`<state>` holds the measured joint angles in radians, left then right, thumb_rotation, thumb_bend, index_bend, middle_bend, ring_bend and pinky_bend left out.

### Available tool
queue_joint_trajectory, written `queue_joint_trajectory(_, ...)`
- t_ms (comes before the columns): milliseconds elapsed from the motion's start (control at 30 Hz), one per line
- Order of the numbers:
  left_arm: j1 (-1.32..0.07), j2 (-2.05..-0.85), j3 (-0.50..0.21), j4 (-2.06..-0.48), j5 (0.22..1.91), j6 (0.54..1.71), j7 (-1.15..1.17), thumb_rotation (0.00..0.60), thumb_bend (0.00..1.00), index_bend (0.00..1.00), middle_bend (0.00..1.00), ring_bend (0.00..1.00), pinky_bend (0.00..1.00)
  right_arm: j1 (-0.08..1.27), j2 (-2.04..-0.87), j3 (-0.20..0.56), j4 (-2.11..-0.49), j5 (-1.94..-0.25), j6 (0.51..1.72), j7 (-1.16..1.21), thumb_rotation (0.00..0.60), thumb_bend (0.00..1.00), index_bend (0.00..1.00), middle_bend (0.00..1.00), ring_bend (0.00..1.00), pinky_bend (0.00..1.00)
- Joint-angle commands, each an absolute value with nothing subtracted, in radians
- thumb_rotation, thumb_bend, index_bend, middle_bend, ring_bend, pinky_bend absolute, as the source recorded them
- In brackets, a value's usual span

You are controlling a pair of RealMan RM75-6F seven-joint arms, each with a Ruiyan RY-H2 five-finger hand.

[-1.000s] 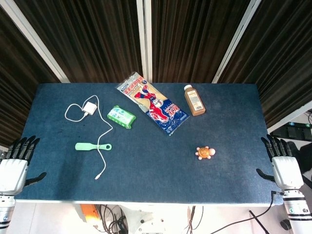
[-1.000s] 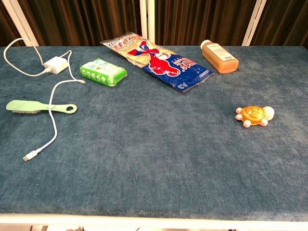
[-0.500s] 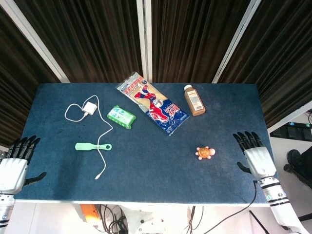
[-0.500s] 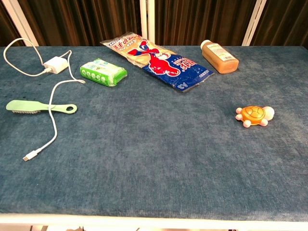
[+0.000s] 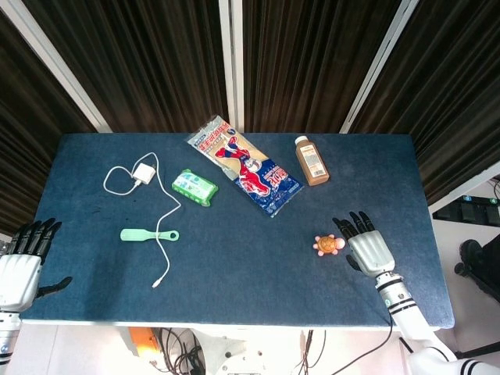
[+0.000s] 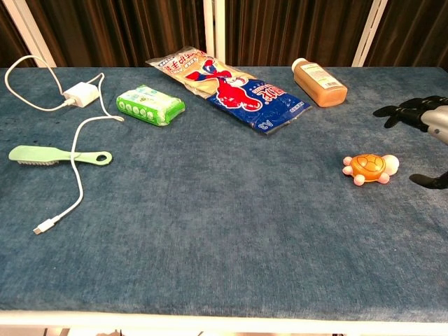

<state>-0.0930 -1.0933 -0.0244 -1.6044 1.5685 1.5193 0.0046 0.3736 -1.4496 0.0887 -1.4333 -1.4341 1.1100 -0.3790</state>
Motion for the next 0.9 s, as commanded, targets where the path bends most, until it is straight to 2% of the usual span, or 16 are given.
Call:
queue_joint_trajectory(33, -0.095, -1.093, -0.019, -1.595, 1.565, 1.507, -0.010, 0.600, 0.00, 0.06, 0.02, 0.00, 0.00, 0.387, -1.475, 0.088, -1.409, -1.431, 1.105, -0.378, 0.600, 0.24, 0.12, 0.21, 0.00, 0.00)
queue_joint_trajectory(300, -0.090, -1.094, -0.018, -1.584, 1.566, 1.515, -0.022, 0.600, 0.00, 0.06, 0.03, 0.00, 0.00, 0.412, -1.521, 0.079, -1.366, -1.444, 1.101, -0.371, 0.600, 0.32, 0.22, 0.29, 0.00, 0.00)
queue_joint_trajectory(600, -0.089, -1.092, -0.018, -1.580, 1.563, 1.515, -0.030, 0.600, 0.00, 0.06, 0.03, 0.00, 0.00, 0.425, -1.547, 0.071, -1.341, -1.443, 1.105, -0.380, 0.600, 0.33, 0.35, 0.37, 0.01, 0.00)
queue_joint_trajectory(767, -0.089, -1.093, -0.018, -1.576, 1.561, 1.514, -0.033, 0.600, 0.00, 0.06, 0.03, 0.00, 0.00, 0.423, -1.571, 0.062, -1.309, -1.461, 1.132, -0.369, 0.600, 0.33, 0.58, 0.52, 0.10, 0.00)
queue_joint_trajectory(900, -0.089, -1.094, -0.018, -1.576, 1.561, 1.513, -0.034, 0.600, 0.00, 0.06, 0.02, 0.00, 0.00, 0.421, -1.592, 0.052, -1.277, -1.480, 1.151, -0.339, 0.600, 0.37, 0.78, 0.67, 0.23, 0.00)
